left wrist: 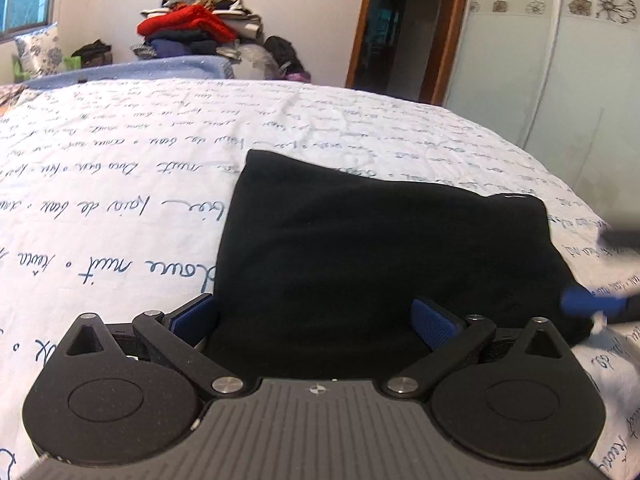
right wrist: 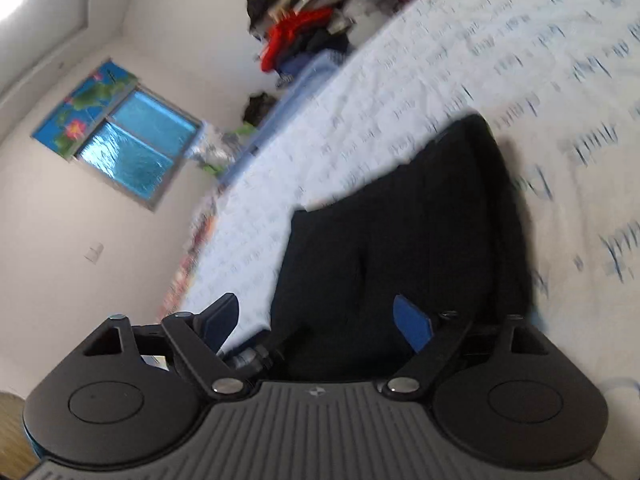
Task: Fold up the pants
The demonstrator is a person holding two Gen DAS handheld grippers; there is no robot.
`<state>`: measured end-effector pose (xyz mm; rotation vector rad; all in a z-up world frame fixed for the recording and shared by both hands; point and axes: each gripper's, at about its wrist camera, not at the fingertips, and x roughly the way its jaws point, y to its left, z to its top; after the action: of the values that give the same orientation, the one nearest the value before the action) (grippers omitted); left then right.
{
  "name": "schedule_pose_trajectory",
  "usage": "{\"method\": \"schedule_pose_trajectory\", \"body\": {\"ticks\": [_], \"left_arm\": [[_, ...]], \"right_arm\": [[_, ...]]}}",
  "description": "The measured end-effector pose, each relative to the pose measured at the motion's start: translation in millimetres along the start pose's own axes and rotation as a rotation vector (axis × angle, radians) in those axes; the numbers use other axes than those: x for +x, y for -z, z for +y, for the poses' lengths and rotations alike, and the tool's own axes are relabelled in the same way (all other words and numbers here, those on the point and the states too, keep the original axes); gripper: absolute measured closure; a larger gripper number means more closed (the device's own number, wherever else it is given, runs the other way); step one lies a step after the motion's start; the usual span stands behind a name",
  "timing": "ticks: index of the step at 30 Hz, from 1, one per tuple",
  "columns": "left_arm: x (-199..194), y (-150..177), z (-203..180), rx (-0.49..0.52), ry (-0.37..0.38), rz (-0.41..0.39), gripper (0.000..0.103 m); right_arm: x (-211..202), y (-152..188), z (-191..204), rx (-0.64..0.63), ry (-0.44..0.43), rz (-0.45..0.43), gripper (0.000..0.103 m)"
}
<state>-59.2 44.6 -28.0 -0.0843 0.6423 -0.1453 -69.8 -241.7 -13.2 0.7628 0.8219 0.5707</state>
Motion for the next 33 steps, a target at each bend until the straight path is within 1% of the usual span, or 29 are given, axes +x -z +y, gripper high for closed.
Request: {"method": "schedule_pose_trajectory", "body": {"ticks": [1,2,3,5,8,9,10,11,12,13,14,15,16,17,18,19,21,22,23,24,25,26,27,28,29,30,31,32,33], "left_arm": [[1.2,-0.6,1.1,-0.006,0.0,0.005,0.0],[1.1,-1.3,2.3,-0.011,0.0,0.008,0.0],[0.0,-2.2,2.5,-0.013,-0.004,0.012,0.0],[-5.3,-5.4,2.4,-0.029,-0.009,0.027,0.001],[-15.6,-8.6,3.4,-0.084,0.019,0.032,0.001],[-18.3,-8.7,1.7,-0.086,0.024,0.019,0.001],[-19.5,-8.4,-0.8,-0.08,0.024,0.005,0.001],[-18.3,-7.5,-3.8,-0.071,0.022,0.004,0.001],[-15.8,-7.2,-6.4,-0.061,0.015,0.013,0.001],[-12.8,-6.0,-9.2,-0.05,0.006,0.024,0.001],[-11.0,-3.6,-9.6,-0.037,0.002,0.027,0.0],[-9.7,-2.1,-8.4,-0.03,-0.006,0.027,0.0],[-10.0,-2.6,-5.9,-0.041,-0.011,0.029,0.0],[-13.4,-5.3,-2.6,-0.061,-0.015,0.029,0.003],[-19.4,-9.0,-0.8,-0.073,-0.027,0.017,0.007],[-25.6,-14.7,-1.7,-0.076,-0.038,-0.011,0.006],[-41.4,-24.0,-5.3,-0.064,0.007,-0.082,0.005],[-46.2,-27.9,-9.9,-0.05,0.035,-0.101,0.004],[-47.5,-30.4,-15.3,-0.033,0.066,-0.102,0.0],[-44.9,-30.9,-21.1,-0.014,0.099,-0.088,0.0],[-39.0,-29.6,-26.9,0.004,0.11,-0.058,0.0],[-31.1,-26.3,-32.3,0.021,0.092,-0.017,0.001],[-22.3,-21.8,-35.6,0.04,0.074,0.026,0.001],[-12.3,-16.2,-37.5,0.064,0.058,0.072,0.001],[-6.4,-10.1,-39.6,0.097,0.044,0.079,0.0],[-5.8,-5.0,-40.2,0.119,0.035,0.053,0.0],[-4.2,-3.0,-39.0,0.118,0.036,0.05,0.001],[-2.7,-3.0,-37.1,0.104,0.038,0.053,0.0],[-2.0,-4.3,-36.5,0.097,0.038,0.057,0.0]], "right_arm": [[2.8,5.5,-11.1,0.012,-0.013,0.003,0.019],[1.0,10.5,-22.0,0.045,-0.065,-0.031,0.019],[-1.6,11.6,-29.9,0.107,-0.101,-0.055,0.019],[-10.0,8.4,-35.0,0.198,-0.131,-0.072,0.018],[-30.1,0.2,-35.8,0.232,-0.179,-0.131,0.015],[-33.5,-3.0,-37.7,0.251,-0.211,-0.145,0.014],[-34.0,-5.9,-41.1,0.273,-0.24,-0.153,0.009],[-31.8,-7.9,-43.7,0.286,-0.247,-0.159,0.008],[-27.6,-8.9,-46.5,0.287,-0.229,-0.16,0.008],[-22.4,-8.6,-48.8,0.283,-0.188,-0.148,0.008],[-14.8,-6.4,-51.6,0.278,-0.117,-0.123,0.009],[-6.7,-4.0,-56.2,0.263,-0.087,-0.103,0.009],[-8.8,-1.3,-61.9,0.257,-0.123,-0.13,0.009],[-9.4,-1.3,-64.3,0.289,-0.137,-0.137,0.009],[-10.6,-4.0,-63.8,0.313,-0.142,-0.133,0.009],[-14.2,-7.0,-60.1,0.321,-0.136,-0.129,0.009],[-24.2,-11.5,-51.5,0.305,-0.127,-0.151,0.008],[-26.8,-14.6,-46.1,0.287,-0.138,-0.161,0.008],[-26.6,-17.6,-41.0,0.273,-0.155,-0.164,0.008],[-25.3,-20.0,-35.6,0.261,-0.169,-0.159,0.008],[-20.5,-22.9,-30.9,0.245,-0.169,-0.15,0.008],[-14.8,-24.8,-26.0,0.218,-0.142,-0.136,0.008],[-10.0,-25.6,-20.4,0.176,-0.087,-0.12,0.008],[-5.3,-23.8,-14.3,0.116,-0.011,-0.103,0.008],[2.5,-21.0,-8.3,0.046,0.084,-0.08,0.008],[11.1,-17.3,-4.6,-0.023,0.148,-0.052,0.008],[15.0,-10.4,-5.0,-0.079,0.169,-0.049,0.008],[17.2,-6.5,-7.8,-0.102,0.177,-0.071,0.008],[18.0,-5.5,-14.7,-0.086,0.154,-0.084,0.008]]}}
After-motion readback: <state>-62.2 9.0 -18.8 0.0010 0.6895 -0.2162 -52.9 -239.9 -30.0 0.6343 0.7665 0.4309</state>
